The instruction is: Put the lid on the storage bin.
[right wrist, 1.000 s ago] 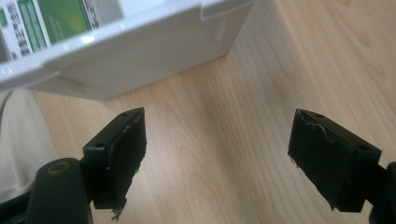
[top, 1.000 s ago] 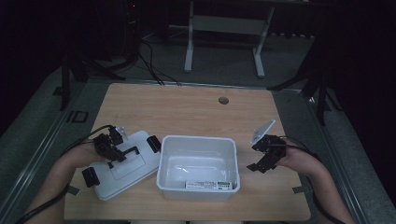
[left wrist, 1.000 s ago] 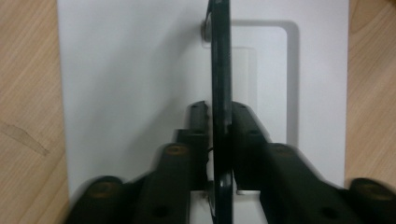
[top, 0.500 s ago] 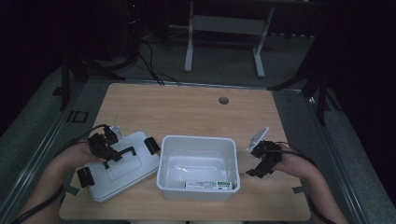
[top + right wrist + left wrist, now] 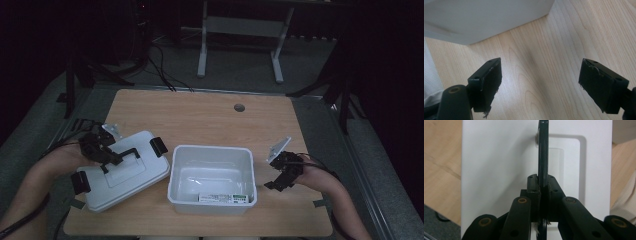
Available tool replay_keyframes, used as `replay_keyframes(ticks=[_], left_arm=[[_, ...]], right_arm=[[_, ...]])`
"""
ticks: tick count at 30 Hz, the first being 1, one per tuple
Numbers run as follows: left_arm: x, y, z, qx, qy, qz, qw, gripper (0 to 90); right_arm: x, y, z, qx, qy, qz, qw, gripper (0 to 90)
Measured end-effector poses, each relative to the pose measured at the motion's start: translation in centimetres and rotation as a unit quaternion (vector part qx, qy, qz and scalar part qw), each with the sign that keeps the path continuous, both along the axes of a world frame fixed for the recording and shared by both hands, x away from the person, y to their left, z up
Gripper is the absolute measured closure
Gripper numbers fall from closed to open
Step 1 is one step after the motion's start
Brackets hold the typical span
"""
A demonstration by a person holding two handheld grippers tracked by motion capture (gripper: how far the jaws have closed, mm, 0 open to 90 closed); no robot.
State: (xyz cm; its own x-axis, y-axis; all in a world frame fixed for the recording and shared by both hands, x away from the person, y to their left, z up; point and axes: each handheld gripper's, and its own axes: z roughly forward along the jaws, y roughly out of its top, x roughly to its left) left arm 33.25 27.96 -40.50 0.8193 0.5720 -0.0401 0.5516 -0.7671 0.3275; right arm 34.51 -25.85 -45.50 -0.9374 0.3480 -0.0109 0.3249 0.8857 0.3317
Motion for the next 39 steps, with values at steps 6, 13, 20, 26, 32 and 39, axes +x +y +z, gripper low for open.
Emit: replay_keyframes(ticks=[6, 13, 20, 26, 32, 39], left_arm=[[-0.4, -0.2, 2.5, -0.011, -0.019, -0.009, 0.9997, 84.3], [-0.7, -0.9, 4.9, -0.002, -0.036, -0.021, 0.9991, 84.3], [-0.9, -0.9, 6.8, -0.008, -0.051, -0.02, 0.9985, 84.3], [-1.2, -1.3, 8.8, -0.009, -0.068, -0.023, 0.9973, 84.4], [-1.4, -1.9, 10.2, -0.01, -0.077, -0.035, 0.9963, 84.4], [-1.0, -4.2, 10.5, -0.007, -0.074, -0.063, 0.9952, 84.4]], right_arm=[[0.0, 0.2, -0.1, 0.003, 0.003, 0.0, 1.0, 18.1], [0.0, 0.1, -0.1, 0.005, 0.006, -0.005, 1.0, 18.2], [-0.1, 0.1, -0.1, 0.005, 0.006, -0.006, 0.9999, 18.2], [0.0, 0.2, -0.1, 0.007, 0.007, -0.006, 0.9999, 18.2], [0.0, 0.3, -0.2, 0.01, 0.009, -0.01, 0.9999, 18.2], [0.0, 0.5, -0.1, 0.013, 0.009, -0.006, 0.9999, 18.1]])
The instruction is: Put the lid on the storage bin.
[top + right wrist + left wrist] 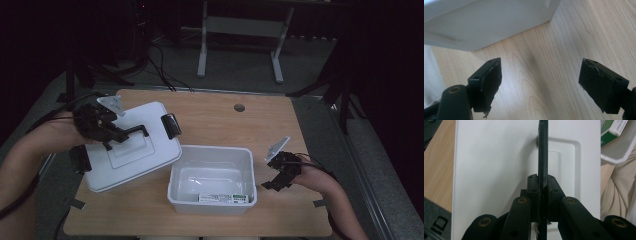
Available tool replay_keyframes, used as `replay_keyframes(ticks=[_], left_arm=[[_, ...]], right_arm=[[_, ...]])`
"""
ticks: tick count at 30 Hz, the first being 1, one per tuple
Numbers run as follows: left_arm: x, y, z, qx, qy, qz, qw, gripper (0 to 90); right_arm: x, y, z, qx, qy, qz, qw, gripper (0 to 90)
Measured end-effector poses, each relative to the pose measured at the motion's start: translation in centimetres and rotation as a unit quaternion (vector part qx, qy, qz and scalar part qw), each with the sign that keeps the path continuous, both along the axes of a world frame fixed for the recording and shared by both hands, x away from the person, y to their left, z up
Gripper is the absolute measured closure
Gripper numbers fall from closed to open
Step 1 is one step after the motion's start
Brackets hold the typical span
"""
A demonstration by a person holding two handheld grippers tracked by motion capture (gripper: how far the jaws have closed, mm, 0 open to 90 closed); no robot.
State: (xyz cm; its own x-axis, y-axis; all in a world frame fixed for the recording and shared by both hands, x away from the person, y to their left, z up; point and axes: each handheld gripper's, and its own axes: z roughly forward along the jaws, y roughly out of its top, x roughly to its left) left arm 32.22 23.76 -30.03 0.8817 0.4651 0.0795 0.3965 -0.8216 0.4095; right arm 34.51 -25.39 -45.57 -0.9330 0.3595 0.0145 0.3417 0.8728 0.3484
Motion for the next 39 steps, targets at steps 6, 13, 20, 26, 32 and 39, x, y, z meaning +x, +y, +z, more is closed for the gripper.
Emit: replay_keyframes(ticks=[6, 13, 20, 26, 32, 39], left_arm=[[0.5, -2.2, 0.0, -0.002, 0.004, -0.026, 0.9996, 84.4], [1.0, -4.8, -0.2, 0.001, 0.013, -0.052, 0.9985, 84.3], [1.5, -7.3, -0.6, -0.001, 0.028, -0.081, 0.9963, 84.3], [1.8, -9.8, -0.8, 0.004, 0.034, -0.109, 0.9935, 84.3], [2.0, -12.8, -0.9, 0.008, 0.036, -0.136, 0.9899, 84.3], [2.2, -15.9, -1.2, 0.009, 0.043, -0.17, 0.9844, 84.3]], right_arm=[[-0.1, 0.0, -0.1, -0.001, 0.002, 0.001, 1.0, 18.2], [-0.2, -0.3, -0.2, 0.003, 0.003, -0.003, 1.0, 18.1], [-0.2, -0.5, -0.3, 0.001, 0.005, -0.003, 1.0, 18.1], [-0.2, -0.5, -0.5, 0.001, 0.006, -0.002, 1.0, 18.1], [-0.1, -0.6, -0.5, 0.002, 0.007, -0.004, 1.0, 18.1], [-0.1, -0.8, -0.6, 0.006, 0.006, -0.003, 1.0, 18.1]])
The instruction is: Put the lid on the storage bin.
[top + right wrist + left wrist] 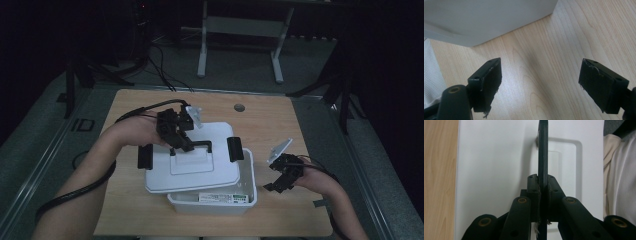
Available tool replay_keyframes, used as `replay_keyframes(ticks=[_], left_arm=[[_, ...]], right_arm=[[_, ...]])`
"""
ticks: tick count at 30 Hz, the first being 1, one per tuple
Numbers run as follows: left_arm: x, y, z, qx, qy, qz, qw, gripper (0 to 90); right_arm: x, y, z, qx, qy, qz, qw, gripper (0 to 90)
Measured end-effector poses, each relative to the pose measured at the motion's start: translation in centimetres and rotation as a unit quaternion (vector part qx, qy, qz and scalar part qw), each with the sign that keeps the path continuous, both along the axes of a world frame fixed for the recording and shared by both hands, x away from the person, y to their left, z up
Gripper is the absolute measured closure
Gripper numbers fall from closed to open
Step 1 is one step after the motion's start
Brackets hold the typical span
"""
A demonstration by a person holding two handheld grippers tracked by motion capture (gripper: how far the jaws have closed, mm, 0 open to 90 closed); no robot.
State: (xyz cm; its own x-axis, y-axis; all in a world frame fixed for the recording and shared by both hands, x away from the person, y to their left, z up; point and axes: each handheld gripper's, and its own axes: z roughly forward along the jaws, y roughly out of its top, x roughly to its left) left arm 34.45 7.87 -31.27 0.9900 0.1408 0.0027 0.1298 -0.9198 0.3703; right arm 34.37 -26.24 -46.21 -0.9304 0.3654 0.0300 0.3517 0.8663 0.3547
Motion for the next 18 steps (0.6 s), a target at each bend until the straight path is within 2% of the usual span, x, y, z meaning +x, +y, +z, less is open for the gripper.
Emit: replay_keyframes(ticks=[2, 9, 18], left_arm=[[0.1, -0.9, -0.1, 0.005, -0.001, -0.01, 0.9999, 84.3], [0.2, -3.5, -0.5, -0.002, 0.006, -0.03, 0.9995, 84.3], [0.3, -5.0, -1.9, -0.002, 0.018, -0.044, 0.9989, 84.3]], right_arm=[[0.0, 0.0, 0.0, 0.001, 0.0, -0.003, 1.0, 18.1], [-0.1, -0.4, -0.2, 0.003, 0.0, -0.003, 1.0, 18.1], [-0.3, -0.8, -0.3, 0.007, 0.002, -0.007, 1.0, 18.1]])
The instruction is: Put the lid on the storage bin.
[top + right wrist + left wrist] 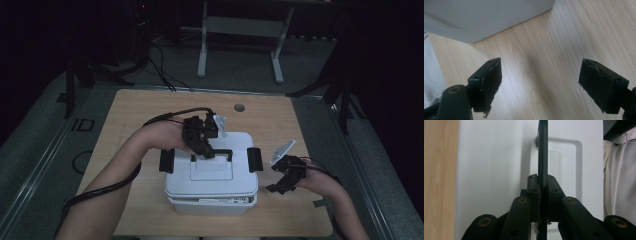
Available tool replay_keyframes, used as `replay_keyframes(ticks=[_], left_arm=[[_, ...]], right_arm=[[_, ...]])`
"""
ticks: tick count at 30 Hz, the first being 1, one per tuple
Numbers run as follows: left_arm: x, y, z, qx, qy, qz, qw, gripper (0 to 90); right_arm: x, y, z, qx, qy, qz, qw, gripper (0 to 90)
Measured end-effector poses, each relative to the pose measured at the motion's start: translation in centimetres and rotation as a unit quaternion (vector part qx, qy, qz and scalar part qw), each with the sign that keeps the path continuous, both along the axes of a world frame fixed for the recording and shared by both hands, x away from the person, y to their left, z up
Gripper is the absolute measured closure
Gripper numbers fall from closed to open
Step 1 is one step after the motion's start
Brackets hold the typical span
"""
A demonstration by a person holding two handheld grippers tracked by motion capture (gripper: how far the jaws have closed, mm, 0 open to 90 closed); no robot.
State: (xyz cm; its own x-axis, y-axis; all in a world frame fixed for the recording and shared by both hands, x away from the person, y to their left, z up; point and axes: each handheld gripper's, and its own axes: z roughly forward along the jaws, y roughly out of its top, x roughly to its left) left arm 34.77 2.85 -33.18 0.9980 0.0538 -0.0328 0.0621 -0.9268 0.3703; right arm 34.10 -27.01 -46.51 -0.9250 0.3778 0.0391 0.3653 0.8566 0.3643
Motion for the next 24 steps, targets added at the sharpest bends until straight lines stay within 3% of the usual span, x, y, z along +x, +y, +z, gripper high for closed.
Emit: replay_keyframes(ticks=[12, 24], left_arm=[[0.2, -0.9, -2.2, 0.008, 0.018, -0.006, 0.9998, 84.3], [-0.2, -0.9, -2.9, 0.007, 0.024, -0.011, 0.9996, 84.1]], right_arm=[[-0.1, -0.3, -0.2, -0.003, 0.003, -0.004, 1.0, 18.1], [0.0, -0.2, -0.4, -0.003, 0.003, -0.004, 1.0, 18.1]])
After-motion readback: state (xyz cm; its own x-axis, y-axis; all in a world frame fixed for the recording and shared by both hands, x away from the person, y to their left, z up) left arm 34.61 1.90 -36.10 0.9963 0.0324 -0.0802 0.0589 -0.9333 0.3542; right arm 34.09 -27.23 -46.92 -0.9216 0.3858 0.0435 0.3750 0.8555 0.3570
